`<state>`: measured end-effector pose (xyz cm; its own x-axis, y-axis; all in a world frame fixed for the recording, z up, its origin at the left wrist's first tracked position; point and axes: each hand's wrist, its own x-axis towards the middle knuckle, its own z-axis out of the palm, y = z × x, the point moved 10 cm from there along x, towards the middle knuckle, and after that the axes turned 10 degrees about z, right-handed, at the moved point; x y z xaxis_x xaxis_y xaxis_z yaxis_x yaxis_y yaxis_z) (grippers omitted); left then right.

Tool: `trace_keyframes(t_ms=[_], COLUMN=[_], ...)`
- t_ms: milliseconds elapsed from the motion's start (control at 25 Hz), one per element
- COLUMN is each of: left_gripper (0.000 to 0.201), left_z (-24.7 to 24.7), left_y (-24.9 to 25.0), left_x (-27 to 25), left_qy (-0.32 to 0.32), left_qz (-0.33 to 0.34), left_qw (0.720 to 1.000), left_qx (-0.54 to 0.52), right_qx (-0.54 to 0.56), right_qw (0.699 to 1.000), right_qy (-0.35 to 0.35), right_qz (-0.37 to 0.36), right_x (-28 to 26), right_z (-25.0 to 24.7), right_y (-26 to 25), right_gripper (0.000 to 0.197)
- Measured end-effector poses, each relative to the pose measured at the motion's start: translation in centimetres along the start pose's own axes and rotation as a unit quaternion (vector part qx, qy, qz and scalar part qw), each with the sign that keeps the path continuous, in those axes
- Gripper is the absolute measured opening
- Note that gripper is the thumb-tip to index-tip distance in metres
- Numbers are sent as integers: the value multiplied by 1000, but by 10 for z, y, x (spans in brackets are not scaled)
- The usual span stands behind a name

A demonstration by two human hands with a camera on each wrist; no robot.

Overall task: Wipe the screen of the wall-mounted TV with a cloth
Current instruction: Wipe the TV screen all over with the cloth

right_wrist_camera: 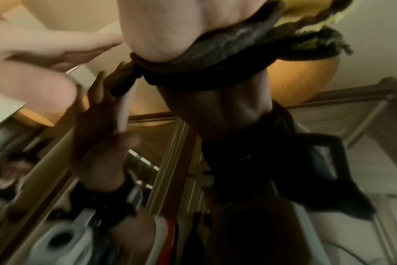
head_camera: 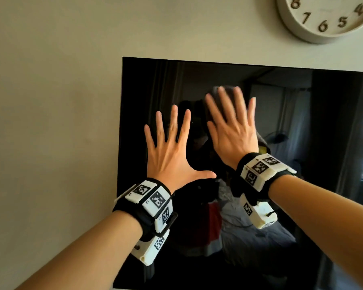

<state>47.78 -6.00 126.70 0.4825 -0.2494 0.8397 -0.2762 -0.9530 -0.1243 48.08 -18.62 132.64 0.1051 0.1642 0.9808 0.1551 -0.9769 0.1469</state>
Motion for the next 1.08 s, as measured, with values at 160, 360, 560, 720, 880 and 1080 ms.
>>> trace_keyframes(t_ms=[160, 360, 560, 720, 880, 1080], left_gripper=[152, 151, 150, 151, 149, 148], left_z=[13, 13, 12, 14, 27, 44], left_y=[0, 1, 1, 49, 110, 127], left_x=[-1, -3, -5, 7, 29, 35], left_qy=[-5, 3, -4, -2, 2, 1], left_qz=[-32, -28, -29, -15, 14, -5], left_qw=[999, 999, 999, 1000, 1000, 999], left_qx=[9, 26, 34, 24, 18, 37], right_qx=[-30, -12, -6, 2, -10, -3], right_qw=[992, 995, 1000, 999, 999, 996], right_qy=[-14, -7, 18, 15, 19, 7], right_qz=[-121, -95, -14, -31, -42, -84], right_x=[-5, -27, -10, -28, -20, -36], right_z=[0, -2, -13, -11, -17, -15], right_y=[9, 17, 84, 82, 126, 130], right_gripper=[55, 57, 54, 55, 53, 54])
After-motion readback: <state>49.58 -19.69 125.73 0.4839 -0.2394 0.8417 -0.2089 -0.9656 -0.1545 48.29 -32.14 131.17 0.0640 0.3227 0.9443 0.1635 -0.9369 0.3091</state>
